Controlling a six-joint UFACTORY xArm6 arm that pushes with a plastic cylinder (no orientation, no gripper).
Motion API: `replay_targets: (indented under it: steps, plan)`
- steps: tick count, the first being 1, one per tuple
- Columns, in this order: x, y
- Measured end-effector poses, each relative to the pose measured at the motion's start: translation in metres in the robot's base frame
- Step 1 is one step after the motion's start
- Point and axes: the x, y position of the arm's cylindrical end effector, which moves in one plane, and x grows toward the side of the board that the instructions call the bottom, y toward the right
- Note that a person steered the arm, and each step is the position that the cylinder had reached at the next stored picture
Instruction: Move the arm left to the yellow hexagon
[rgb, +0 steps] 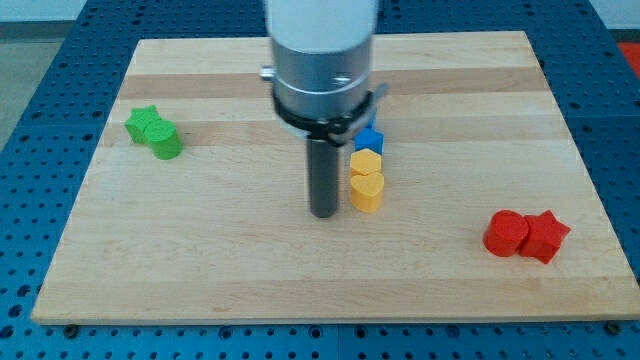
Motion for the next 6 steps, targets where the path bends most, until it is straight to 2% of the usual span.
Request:
replay_targets:
  steps: [1, 2, 4, 5, 6]
  plan:
    - [-0.014, -0.039]
    - [-0.023, -0.052]
    - [-0.087, -0.019]
    - [-0.103, -0.013]
    - [-0.103, -0.031]
